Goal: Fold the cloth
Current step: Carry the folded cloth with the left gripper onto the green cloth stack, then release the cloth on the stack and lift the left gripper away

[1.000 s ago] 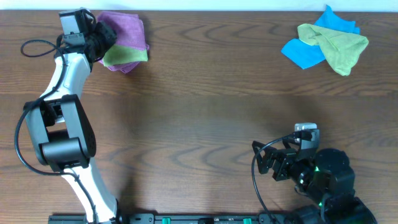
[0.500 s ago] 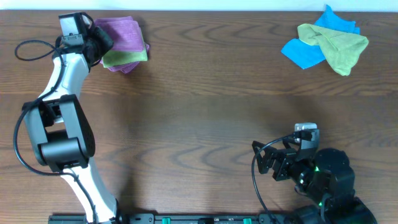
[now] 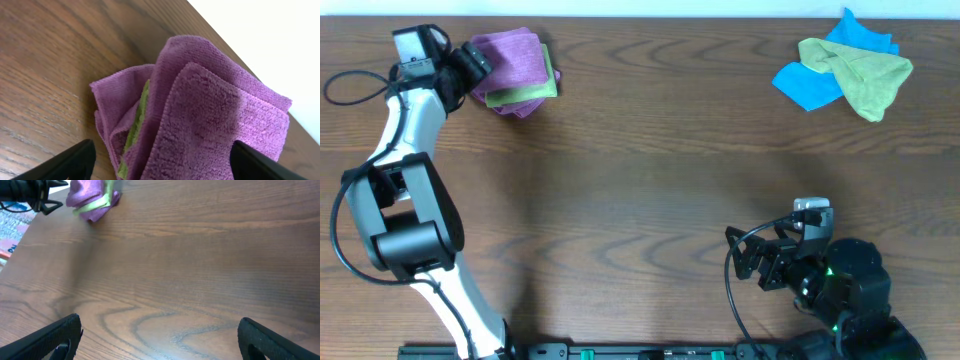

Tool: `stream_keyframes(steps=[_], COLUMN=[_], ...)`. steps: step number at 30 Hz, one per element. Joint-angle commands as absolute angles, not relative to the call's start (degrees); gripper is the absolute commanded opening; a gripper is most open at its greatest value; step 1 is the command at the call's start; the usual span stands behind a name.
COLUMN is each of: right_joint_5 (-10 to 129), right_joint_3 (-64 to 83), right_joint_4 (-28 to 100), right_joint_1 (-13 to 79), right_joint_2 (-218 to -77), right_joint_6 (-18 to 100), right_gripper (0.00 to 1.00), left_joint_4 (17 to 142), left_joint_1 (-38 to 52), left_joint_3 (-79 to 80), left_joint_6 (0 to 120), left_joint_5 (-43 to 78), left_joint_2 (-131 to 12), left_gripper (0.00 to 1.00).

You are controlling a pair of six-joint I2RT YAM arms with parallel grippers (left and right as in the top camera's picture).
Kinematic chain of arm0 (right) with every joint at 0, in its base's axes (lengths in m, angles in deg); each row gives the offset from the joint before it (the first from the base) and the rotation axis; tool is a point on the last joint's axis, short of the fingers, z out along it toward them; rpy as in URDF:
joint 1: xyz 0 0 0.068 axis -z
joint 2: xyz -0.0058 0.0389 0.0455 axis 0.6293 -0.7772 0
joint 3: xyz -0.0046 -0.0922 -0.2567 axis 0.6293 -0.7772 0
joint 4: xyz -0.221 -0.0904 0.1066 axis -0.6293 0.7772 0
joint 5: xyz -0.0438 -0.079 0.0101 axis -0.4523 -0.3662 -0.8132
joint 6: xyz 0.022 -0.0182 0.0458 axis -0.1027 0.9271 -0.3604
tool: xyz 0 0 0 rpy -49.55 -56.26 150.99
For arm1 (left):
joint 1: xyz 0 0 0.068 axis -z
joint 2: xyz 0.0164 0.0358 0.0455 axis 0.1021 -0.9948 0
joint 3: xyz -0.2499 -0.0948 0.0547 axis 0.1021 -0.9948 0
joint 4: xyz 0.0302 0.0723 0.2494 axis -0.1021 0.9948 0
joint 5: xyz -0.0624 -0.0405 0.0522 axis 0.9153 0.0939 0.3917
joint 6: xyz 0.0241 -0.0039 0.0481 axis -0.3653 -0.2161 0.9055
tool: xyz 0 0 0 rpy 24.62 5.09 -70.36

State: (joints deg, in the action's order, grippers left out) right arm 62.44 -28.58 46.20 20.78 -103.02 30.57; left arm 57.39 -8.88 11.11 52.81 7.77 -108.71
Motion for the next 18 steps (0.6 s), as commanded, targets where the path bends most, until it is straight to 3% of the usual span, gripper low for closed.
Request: stream_keyframes(steps=[1,7,18], right_joint_5=[62.29,62.26,62.29], right_joint_3=[-28.8,-28.8,-28.8], right_joint_4=[46.29,46.29,46.31], right_joint_1=[21.15,21.15,21.15], right_joint_2=[-102.67,-102.67,-102.67], right_joint_6=[29.74,29.74,29.74], right_gripper=[0.99,0.99,0.99], left_joint_4=[57.63,59.89,70.25], left_joint_1=[-10.57,-11.55,-11.35], left_joint_3=[11.22,11.22,11.22], left_joint_6=[54.23,58.47,61.66], left_joint_5=[10.81,10.78,13.3], left_joint_2=[-106.94,-101.5,-88.56], left_gripper=[0.89,0.98,0.95])
